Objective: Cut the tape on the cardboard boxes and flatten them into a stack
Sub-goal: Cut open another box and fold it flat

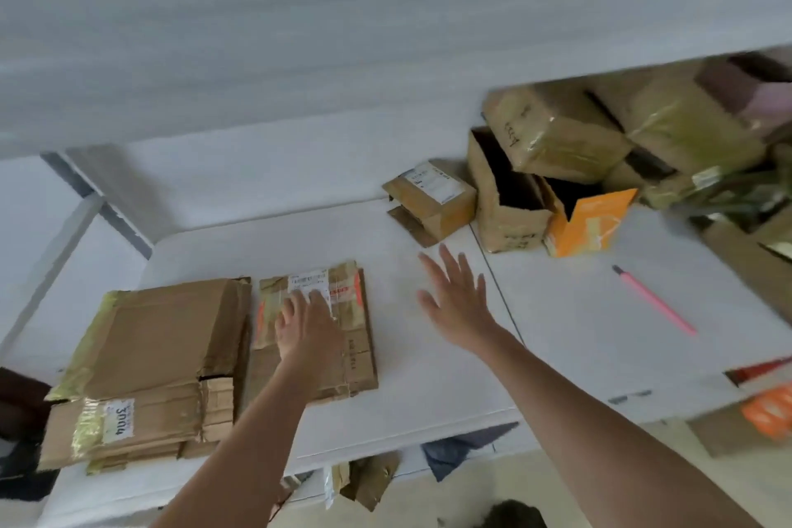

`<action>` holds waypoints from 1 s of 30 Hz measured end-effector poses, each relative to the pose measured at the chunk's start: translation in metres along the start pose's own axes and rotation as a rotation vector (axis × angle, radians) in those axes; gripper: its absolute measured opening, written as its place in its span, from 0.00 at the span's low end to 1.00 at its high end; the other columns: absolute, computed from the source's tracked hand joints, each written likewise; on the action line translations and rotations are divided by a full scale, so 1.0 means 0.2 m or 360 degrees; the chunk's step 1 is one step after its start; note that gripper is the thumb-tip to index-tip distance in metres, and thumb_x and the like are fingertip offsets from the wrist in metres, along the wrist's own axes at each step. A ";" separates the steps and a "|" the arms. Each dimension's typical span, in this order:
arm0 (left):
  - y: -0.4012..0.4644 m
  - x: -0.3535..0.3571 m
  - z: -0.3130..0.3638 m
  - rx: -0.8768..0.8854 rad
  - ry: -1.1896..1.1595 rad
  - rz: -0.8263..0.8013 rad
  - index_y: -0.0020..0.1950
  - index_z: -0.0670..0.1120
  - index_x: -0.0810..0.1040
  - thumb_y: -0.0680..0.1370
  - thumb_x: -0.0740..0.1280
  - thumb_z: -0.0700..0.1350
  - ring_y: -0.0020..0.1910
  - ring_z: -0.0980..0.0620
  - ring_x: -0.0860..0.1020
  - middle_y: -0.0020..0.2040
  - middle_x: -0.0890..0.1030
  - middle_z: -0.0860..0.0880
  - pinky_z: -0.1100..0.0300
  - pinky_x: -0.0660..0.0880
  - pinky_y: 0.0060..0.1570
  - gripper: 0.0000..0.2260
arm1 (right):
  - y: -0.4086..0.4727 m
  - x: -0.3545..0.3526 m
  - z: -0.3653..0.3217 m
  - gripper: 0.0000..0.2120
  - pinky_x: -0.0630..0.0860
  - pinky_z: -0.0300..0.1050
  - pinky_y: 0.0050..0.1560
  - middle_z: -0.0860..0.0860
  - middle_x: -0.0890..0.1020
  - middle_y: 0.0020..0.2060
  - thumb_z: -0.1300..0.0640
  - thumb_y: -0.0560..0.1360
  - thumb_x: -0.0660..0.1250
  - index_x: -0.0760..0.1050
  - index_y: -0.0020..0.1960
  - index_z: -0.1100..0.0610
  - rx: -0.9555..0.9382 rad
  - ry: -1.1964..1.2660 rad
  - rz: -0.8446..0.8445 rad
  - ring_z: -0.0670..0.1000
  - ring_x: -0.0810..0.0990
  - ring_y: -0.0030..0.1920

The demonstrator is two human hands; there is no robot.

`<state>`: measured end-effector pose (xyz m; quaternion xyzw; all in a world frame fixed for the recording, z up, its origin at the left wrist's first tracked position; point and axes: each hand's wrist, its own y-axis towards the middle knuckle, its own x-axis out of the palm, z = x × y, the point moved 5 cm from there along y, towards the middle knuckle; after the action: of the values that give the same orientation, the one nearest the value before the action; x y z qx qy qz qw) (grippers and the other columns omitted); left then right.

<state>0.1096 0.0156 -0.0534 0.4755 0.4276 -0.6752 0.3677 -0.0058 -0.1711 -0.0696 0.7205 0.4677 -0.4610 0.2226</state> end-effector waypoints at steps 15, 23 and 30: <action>0.07 -0.14 1.49 0.0495 -0.0282 0.0220 0.77 0.44 0.57 0.79 0.64 0.50 0.74 0.41 0.56 0.76 0.57 0.43 0.44 0.59 0.71 0.29 | 0.03 -1.04 1.03 0.28 0.53 0.61 0.75 0.59 0.54 0.78 0.48 0.83 0.55 0.52 0.80 0.51 0.0235 0.0139 0.0797 0.61 0.51 0.78; 0.17 -0.22 1.82 0.0336 -0.0442 0.0120 0.81 0.45 0.45 0.80 0.64 0.46 0.78 0.41 0.50 0.80 0.51 0.45 0.44 0.54 0.75 0.36 | 0.29 -1.09 1.31 0.30 0.56 0.59 0.75 0.58 0.61 0.75 0.47 0.83 0.55 0.52 0.79 0.59 0.0268 0.0434 0.0471 0.59 0.57 0.76; 0.18 -0.20 1.91 0.0275 -0.0737 -0.0076 0.79 0.48 0.55 0.79 0.63 0.36 0.63 0.43 0.70 0.73 0.67 0.42 0.59 0.70 0.49 0.31 | 0.44 -1.09 1.41 0.32 0.66 0.60 0.70 0.54 0.69 0.71 0.43 0.76 0.63 0.59 0.76 0.53 0.0381 0.0851 0.0298 0.60 0.66 0.72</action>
<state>0.0286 -0.3480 0.0453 0.3274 0.2837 -0.8086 0.3981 -0.0868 -0.5268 -0.0241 0.8775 0.3835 -0.2842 0.0466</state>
